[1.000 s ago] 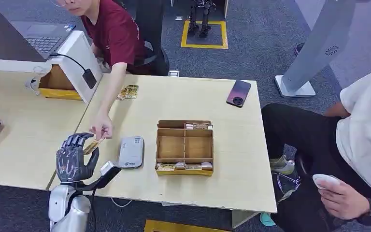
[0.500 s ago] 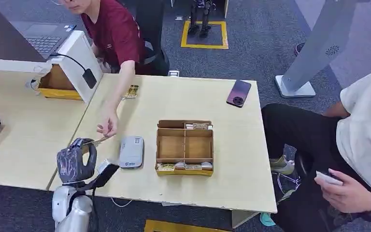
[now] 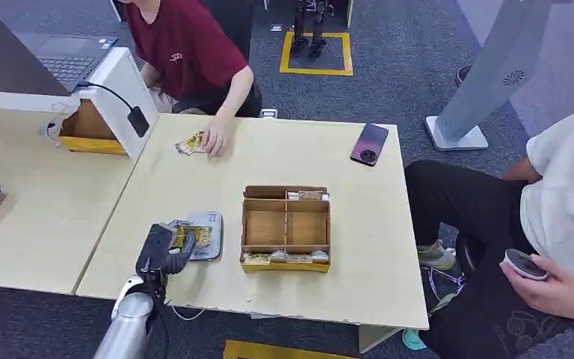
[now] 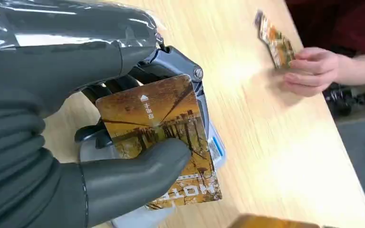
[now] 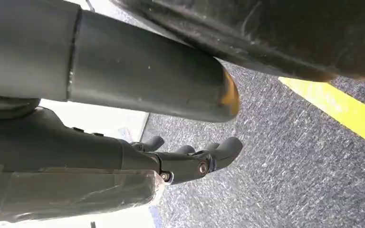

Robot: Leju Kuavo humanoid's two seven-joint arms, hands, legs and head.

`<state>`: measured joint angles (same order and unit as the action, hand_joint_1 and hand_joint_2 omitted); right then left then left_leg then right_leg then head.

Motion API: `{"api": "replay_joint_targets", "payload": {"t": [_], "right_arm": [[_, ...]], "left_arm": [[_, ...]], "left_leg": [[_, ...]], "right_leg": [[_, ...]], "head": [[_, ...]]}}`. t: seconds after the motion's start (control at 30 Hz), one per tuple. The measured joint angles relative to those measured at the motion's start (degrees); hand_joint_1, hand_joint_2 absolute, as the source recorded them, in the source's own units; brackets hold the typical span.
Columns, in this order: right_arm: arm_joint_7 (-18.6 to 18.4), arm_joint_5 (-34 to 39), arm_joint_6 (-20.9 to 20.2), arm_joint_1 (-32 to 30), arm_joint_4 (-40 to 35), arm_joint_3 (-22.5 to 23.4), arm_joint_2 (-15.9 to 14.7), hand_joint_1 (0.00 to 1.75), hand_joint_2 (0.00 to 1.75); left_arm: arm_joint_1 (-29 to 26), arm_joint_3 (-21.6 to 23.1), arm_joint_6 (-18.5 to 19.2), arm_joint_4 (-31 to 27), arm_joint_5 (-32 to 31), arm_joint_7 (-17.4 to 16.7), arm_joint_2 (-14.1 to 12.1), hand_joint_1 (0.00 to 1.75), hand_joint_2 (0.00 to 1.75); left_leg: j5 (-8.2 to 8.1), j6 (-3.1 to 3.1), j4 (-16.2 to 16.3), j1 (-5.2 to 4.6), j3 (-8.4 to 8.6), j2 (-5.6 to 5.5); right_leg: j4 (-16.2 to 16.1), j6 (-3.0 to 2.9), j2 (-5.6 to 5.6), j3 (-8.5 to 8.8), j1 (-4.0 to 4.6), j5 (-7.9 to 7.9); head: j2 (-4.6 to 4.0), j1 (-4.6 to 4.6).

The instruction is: Pass the card to the sensor for recognition and then transmit it.

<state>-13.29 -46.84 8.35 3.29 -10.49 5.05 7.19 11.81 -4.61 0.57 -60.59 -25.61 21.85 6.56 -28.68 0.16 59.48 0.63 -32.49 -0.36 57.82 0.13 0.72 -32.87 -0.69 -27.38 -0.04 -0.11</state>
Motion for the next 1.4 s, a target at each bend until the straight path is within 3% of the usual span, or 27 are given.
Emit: {"api": "replay_joint_targets", "payload": {"t": [0.07, 0.27, 0.57, 1.17, 1.4], "right_arm": [[0.0, -0.5, 0.0, 0.0, 0.0, 0.5, 0.0, 0.00, 0.00], [-0.2, -0.9, 0.0, -0.1, 0.0, 1.5, 0.2, 0.00, 0.00], [-0.3, -1.8, 0.0, -0.1, 0.0, 2.5, 0.3, 0.00, 0.00], [-0.3, -3.6, 0.0, -0.1, 0.0, 3.6, 0.4, 0.00, 0.00], [-0.2, -4.3, 0.0, -0.1, 0.0, 3.9, 0.5, 0.00, 0.00]], "left_arm": [[-0.1, 1.0, 0.7, -0.8, 3.0, -1.0, -0.5, 1.75, 1.75], [0.5, 2.6, -2.7, -1.5, 3.4, -2.6, -1.3, 1.75, 1.75], [1.0, 4.3, -9.5, -1.1, -2.7, -3.0, -1.4, 1.75, 1.75], [3.3, 6.4, -12.8, 4.4, -10.5, -4.8, -1.7, 1.75, 1.75], [4.2, 6.5, -15.8, 6.4, -13.7, -5.5, -1.7, 1.75, 1.75]], "left_leg": [[0.00, 0.00, 0.0, 0.00, 0.00, 0.00], [0.01, -0.01, 0.0, 0.01, 0.01, 0.00], [0.01, 0.00, 0.0, 0.00, 0.01, 0.00], [0.01, 0.00, 0.0, 0.00, 0.02, 0.00], [0.01, 0.00, 0.0, 0.00, 0.03, 0.00]], "right_leg": [[0.0, 0.00, -0.02, 0.00, 0.00, 0.00], [0.0, 0.00, -0.02, 0.00, 0.00, 0.00], [0.0, -0.01, -0.01, -0.01, 0.00, 0.01], [0.0, -0.01, -0.02, 0.01, 0.00, 0.01], [0.0, -0.01, -0.02, 0.02, 0.00, 0.01]], "head": [[0.00, 0.02], [0.00, 0.00], [0.00, 0.00], [0.00, 0.00], [0.00, 0.00]]}}
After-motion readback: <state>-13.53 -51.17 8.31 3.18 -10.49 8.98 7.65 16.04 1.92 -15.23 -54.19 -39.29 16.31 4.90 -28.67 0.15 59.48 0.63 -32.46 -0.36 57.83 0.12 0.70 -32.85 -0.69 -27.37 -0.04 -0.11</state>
